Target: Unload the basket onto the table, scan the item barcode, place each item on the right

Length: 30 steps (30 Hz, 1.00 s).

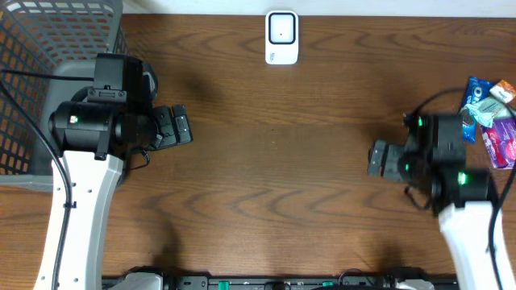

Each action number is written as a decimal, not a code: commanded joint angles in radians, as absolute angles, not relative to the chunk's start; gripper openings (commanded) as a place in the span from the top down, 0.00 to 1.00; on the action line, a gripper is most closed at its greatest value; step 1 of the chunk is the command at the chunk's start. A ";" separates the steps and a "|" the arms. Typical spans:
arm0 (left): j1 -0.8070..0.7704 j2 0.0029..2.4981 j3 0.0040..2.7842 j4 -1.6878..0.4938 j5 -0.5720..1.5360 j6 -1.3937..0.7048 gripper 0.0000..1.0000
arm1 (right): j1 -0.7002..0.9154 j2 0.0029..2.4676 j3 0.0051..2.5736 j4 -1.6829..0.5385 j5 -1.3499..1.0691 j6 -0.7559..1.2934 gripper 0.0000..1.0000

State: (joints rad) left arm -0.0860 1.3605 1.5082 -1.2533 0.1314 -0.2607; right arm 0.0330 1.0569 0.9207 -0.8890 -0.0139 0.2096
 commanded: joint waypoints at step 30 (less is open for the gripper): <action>-0.083 1.359 1.527 -1.256 0.126 -0.248 0.02 | 0.006 0.045 0.072 -0.107 -0.162 0.142 0.01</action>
